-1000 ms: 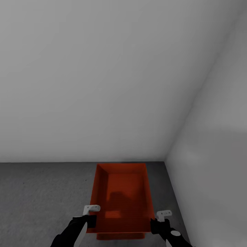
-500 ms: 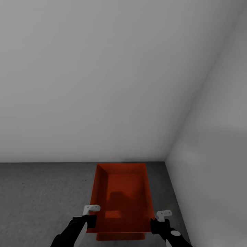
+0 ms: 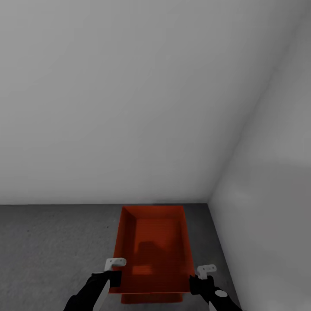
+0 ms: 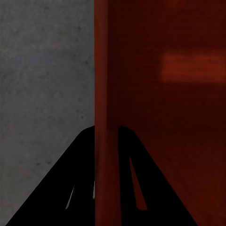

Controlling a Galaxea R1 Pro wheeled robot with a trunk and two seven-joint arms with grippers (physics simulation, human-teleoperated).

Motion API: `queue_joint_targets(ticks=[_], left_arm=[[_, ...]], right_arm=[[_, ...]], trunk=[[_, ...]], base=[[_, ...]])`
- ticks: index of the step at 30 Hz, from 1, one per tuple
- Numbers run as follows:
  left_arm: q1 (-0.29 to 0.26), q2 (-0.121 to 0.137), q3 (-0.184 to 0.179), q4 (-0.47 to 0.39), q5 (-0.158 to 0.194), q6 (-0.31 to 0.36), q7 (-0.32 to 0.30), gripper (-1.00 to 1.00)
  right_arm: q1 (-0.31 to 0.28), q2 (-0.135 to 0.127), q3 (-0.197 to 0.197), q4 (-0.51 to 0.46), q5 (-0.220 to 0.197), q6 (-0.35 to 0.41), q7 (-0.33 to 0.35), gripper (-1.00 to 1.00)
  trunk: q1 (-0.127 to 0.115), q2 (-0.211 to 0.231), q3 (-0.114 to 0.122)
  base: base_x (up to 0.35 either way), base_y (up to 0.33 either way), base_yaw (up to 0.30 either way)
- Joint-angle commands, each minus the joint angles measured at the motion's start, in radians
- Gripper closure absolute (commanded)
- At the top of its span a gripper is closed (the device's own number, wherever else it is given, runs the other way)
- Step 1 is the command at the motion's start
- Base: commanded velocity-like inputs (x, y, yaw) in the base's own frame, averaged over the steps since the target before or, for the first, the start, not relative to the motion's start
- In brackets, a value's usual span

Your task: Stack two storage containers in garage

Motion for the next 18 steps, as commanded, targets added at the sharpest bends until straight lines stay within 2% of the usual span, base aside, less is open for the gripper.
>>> queue_joint_targets(ticks=[1, 18], left_arm=[[-0.001, -0.002, 0.022, -0.002, -0.007, 0.009, 0.005, 1.0], [-0.001, -0.003, 0.022, -0.002, -0.005, 0.008, 0.005, 1.0]], right_arm=[[0.001, 0.0, 0.061, -0.002, -0.006, -0.004, 0.002, 1.0], [0.001, 0.0, 0.061, -0.002, -0.007, -0.004, 0.002, 1.0]], trunk=[[0.004, -0.008, -0.004], [0.069, -0.127, -0.058]], base=[[0.0, 0.0, 0.0], [0.0, 0.0, 0.0]])
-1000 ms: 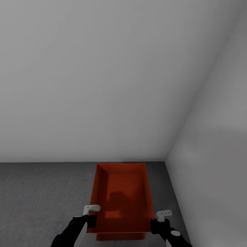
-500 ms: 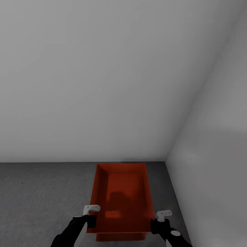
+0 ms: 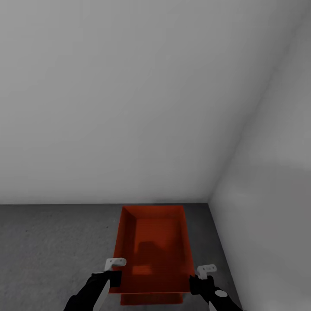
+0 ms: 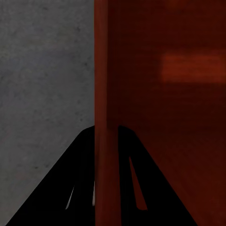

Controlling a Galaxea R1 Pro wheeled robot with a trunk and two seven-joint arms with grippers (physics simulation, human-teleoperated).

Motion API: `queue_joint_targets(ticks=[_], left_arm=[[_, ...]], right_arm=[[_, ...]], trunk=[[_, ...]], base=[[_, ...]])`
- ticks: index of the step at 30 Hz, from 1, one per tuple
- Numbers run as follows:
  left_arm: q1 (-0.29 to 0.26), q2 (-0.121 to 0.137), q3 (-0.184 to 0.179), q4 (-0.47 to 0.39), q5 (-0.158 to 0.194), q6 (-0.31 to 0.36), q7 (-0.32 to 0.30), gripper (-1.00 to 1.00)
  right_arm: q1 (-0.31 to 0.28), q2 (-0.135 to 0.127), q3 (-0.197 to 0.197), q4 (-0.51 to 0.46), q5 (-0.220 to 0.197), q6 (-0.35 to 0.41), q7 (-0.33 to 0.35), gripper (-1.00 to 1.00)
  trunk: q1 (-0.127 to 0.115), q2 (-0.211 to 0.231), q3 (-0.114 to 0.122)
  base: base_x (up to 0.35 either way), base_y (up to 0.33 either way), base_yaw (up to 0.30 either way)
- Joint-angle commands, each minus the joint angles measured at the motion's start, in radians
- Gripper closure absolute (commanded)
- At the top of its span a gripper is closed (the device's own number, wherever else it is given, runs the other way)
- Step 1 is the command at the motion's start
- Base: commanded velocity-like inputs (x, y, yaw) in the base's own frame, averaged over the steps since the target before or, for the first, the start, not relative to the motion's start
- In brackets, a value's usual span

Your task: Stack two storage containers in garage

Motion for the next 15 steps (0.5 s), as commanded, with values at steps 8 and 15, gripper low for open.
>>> queue_joint_targets(ticks=[8, 15], left_arm=[[-0.001, -0.001, 0.021, -0.003, -0.002, 0.005, 0.005, 1.0], [-0.001, -0.001, 0.021, -0.002, -0.004, -0.026, 0.008, 1.0]], right_arm=[[0.001, 0.0, 0.06, -0.002, -0.007, -0.004, 0.003, 1.0], [0.001, 0.0, 0.06, -0.002, -0.007, -0.003, 0.003, 1.0]], trunk=[[0.031, -0.057, -0.026], [0.058, -0.106, -0.048]], base=[[0.0, 0.0, 0.0], [-0.085, 0.0, 0.0]])
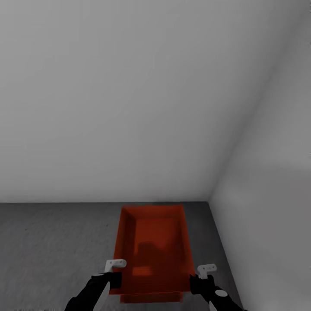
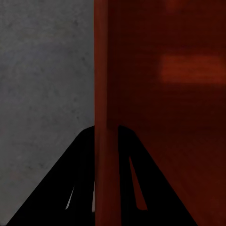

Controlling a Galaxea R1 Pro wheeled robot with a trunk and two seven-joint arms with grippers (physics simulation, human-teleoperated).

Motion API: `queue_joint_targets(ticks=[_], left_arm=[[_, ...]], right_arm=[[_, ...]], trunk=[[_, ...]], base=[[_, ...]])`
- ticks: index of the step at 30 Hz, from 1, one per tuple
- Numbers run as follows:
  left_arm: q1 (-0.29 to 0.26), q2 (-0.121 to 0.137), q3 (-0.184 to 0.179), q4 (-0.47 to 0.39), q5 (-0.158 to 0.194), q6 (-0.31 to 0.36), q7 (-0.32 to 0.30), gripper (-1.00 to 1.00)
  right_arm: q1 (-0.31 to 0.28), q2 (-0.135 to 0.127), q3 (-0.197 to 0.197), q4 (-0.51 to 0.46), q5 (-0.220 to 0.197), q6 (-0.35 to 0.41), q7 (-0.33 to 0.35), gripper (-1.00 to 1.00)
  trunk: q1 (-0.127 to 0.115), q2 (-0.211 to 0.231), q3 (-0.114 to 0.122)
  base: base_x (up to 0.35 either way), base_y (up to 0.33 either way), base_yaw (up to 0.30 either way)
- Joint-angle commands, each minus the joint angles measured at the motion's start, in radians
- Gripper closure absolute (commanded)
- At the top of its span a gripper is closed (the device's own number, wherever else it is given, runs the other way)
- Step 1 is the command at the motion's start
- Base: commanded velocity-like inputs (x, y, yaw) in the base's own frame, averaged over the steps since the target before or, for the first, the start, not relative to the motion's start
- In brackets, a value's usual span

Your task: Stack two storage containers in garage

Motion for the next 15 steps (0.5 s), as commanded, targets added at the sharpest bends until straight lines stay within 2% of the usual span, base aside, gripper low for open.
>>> queue_joint_targets(ticks=[1, 4, 8, 15], left_arm=[[-0.001, -0.002, 0.023, -0.029, -0.023, 0.008, 0.006, 1.0], [-0.001, -0.003, 0.023, -0.03, -0.023, 0.007, 0.006, 1.0], [-0.001, -0.004, 0.023, -0.03, -0.023, 0.006, 0.006, 1.0], [-0.001, -0.004, 0.025, -0.031, -0.023, 0.006, 0.006, 1.0]], right_arm=[[0.001, 0.004, 0.051, 0.001, -0.011, -0.004, 0.006, 1.0], [0.001, 0.004, 0.051, 0.001, -0.011, -0.004, 0.006, 1.0], [0.001, 0.004, 0.051, 0.001, -0.011, -0.004, 0.006, 1.0], [0.001, 0.004, 0.051, 0.001, -0.011, -0.004, 0.006, 1.0]], trunk=[[0.004, -0.008, -0.004], [0.015, -0.029, -0.014], [0.03, -0.057, -0.026], [0.03, -0.057, -0.026]], base=[[-0.28, 0.0, 0.0], [-0.2, 0.0, 0.0], [-0.05, 0.0, 0.0], [-0.006, 0.0, 0.0]])
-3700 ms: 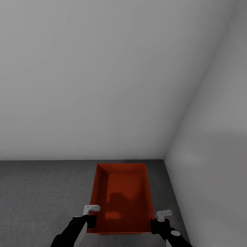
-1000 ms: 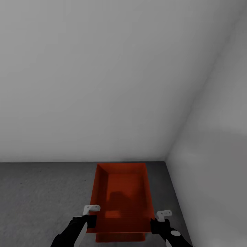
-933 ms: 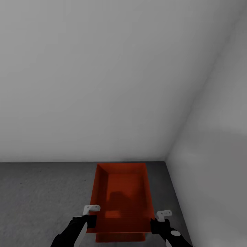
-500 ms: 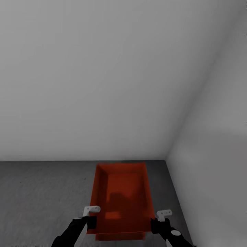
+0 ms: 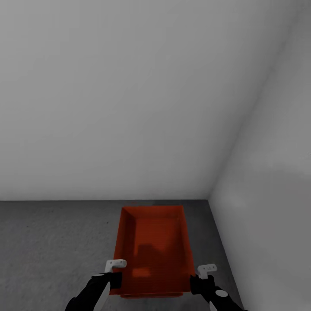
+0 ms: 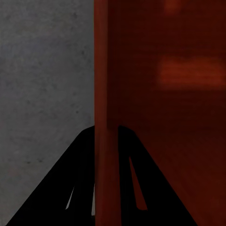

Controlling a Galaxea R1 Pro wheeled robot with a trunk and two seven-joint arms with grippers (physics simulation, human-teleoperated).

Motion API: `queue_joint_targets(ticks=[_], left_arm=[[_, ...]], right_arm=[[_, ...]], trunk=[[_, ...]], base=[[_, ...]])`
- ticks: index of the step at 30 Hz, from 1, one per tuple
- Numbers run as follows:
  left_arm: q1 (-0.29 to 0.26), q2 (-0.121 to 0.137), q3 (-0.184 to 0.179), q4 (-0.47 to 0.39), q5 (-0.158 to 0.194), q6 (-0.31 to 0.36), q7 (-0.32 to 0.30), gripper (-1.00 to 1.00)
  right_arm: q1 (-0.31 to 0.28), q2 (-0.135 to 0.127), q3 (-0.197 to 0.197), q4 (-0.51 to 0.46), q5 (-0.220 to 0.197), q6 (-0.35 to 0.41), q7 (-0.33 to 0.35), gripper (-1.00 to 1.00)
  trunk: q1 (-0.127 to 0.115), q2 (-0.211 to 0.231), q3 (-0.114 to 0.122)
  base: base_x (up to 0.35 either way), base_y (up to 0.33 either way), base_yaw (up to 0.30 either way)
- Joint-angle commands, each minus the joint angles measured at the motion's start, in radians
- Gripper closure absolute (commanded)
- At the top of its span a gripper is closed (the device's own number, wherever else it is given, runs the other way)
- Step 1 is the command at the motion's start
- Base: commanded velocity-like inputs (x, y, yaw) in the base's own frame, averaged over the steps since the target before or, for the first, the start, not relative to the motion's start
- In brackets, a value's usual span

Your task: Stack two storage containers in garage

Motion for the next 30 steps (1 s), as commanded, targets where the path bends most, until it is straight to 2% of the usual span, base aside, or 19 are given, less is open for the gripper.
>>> queue_joint_targets(ticks=[1, 18, 30], left_arm=[[-0.001, -0.002, 0.023, -0.033, -0.022, 0.008, 0.006, 1.0], [-0.001, -0.002, 0.023, -0.032, -0.022, 0.008, 0.006, 1.0], [-0.001, -0.001, 0.022, -0.033, -0.02, 0.008, 0.006, 1.0]], right_arm=[[0.001, 0.006, 0.051, 0.002, -0.011, -0.004, 0.005, 1.0], [0.001, 0.006, 0.051, 0.002, -0.009, -0.004, 0.005, 1.0], [0.001, 0.006, 0.051, 0.002, -0.009, -0.005, 0.005, 1.0]], trunk=[[0.0, -0.001, -0.001], [0.0, -0.001, -0.001], [0.0, -0.001, -0.001]], base=[[-0.001, 0.0, 0.0], [0.0, 0.0, 0.0], [-0.116, 0.0, 0.0]])
